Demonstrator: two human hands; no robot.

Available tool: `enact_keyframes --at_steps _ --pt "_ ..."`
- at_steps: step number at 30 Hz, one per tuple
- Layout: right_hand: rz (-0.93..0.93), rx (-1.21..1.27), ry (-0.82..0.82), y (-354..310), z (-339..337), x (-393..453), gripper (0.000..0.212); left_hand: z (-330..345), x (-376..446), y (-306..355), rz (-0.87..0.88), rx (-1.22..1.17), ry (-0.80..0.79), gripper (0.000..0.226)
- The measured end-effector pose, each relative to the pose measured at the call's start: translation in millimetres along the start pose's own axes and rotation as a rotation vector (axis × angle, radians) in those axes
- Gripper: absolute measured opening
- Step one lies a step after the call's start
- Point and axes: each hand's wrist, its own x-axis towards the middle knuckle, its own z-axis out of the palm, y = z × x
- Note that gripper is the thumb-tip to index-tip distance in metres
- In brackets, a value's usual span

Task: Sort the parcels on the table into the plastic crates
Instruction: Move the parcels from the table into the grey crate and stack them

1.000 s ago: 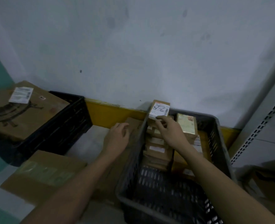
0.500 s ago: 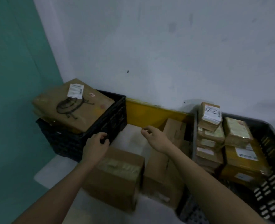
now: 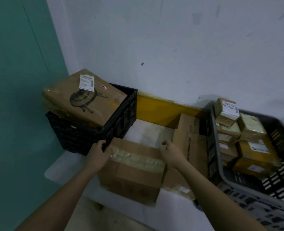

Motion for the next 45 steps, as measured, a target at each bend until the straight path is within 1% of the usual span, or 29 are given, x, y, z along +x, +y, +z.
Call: enact_keyframes --at_steps 3,6,8,10,13,15,17,20,23,25,26,30,33,36,37,39,40,43,45 --pt "0.022 0.020 -0.055 7.6 13.0 -12.3 0.050 6.8 -4.7 -9.2 -0.066 -0.051 -0.048 0.076" --pt "0.022 0.019 -0.001 13.4 23.2 -20.0 0.060 17.6 -9.3 -16.9 -0.142 -0.164 -0.108 0.092" --pt "0.049 0.078 0.009 19.6 29.6 -22.3 0.062 24.0 -11.2 -23.5 -0.169 -0.222 -0.108 0.096" --pt "0.046 0.167 0.013 26.3 37.7 -27.9 0.061 25.0 -11.7 -25.4 -0.181 -0.272 -0.095 0.089" --pt "0.046 0.244 0.065 31.8 47.2 -37.1 0.062 22.7 -12.5 -24.2 -0.205 -0.331 -0.121 0.068" --pt "0.052 0.252 0.073 29.1 47.1 -42.4 0.062 18.6 -13.8 -20.3 -0.217 -0.303 -0.135 0.056" --pt "0.050 0.261 0.053 24.7 43.3 -44.8 0.060 13.6 -14.3 -13.7 -0.212 -0.261 -0.130 0.051" --pt "0.030 0.327 0.054 13.2 29.5 -49.6 0.057 -3.5 -13.3 6.1 -0.171 -0.196 -0.124 0.053" --pt "0.002 0.348 0.070 -2.0 7.0 -49.3 0.050 -33.2 -7.4 29.5 -0.162 -0.091 -0.142 0.067" --pt "-0.004 0.321 0.079 -16.3 -11.3 -46.5 0.047 -54.4 -5.1 45.9 -0.162 -0.086 -0.152 0.077" --pt "-0.010 0.313 0.091 -23.1 -19.8 -44.4 0.047 -63.5 -5.5 54.4 -0.158 -0.094 -0.149 0.079" --pt "-0.095 0.360 0.186 -43.3 -51.1 -40.9 0.050 -91.9 -14.4 91.5 -0.148 -0.149 -0.104 0.072" --pt "-0.123 0.424 0.266 -49.1 -66.9 -36.7 0.056 -104.6 -21.1 114.9 -0.102 -0.179 -0.074 0.071" --pt "-0.122 0.413 0.319 -51.8 -80.1 -31.9 0.071 -111.5 -27.3 137.1 -0.029 -0.194 -0.029 0.071" --pt "-0.130 0.400 0.330 -51.7 -84.3 -29.5 0.071 -113.2 -27.6 143.1 0.004 -0.202 -0.009 0.066" --pt "-0.185 0.416 0.356 -53.3 -92.4 -28.1 0.060 -115.1 -28.2 152.7 0.075 -0.237 0.043 0.061" --pt "-0.236 0.451 0.372 -53.5 -96.3 -27.6 0.055 -116.1 -28.0 156.6 0.108 -0.273 0.069 0.067" --pt "-0.345 0.648 0.384 -51.7 -107.2 -26.0 0.053 -116.2 -25.3 160.6 0.220 -0.378 0.127 0.087" --pt "-0.400 0.754 0.358 -48.3 -113.7 -27.7 0.056 -114.4 -25.0 160.8 0.250 -0.452 0.102 0.095"
